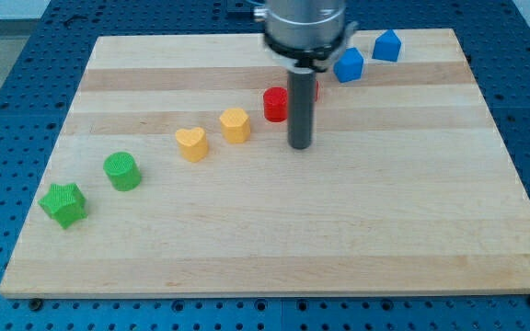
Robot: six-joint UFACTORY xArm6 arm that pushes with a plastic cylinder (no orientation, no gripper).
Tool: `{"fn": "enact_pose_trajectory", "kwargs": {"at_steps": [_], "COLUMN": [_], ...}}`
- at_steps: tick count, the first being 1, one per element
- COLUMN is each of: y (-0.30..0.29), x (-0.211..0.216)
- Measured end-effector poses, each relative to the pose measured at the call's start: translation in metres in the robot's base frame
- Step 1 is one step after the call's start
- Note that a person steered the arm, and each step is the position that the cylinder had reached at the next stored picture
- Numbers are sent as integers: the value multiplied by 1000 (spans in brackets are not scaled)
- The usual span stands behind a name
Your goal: Move the blue cube towards the blue triangle
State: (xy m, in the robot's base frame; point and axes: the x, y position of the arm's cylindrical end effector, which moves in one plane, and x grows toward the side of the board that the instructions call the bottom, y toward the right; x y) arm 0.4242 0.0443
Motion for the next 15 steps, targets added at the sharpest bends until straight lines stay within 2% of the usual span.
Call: {"fn": "enact_pose_trajectory", "kwargs": {"at_steps": [2,4,5,6,7,8,9,10,11,12,13,14,15], "y": [96,132,132,167,208,228,221,172,134,78,38,17,13], "x": [-46,-110,-113,-111,-126,-164,-211,-233,-233,-229,-202,-155,-143]}}
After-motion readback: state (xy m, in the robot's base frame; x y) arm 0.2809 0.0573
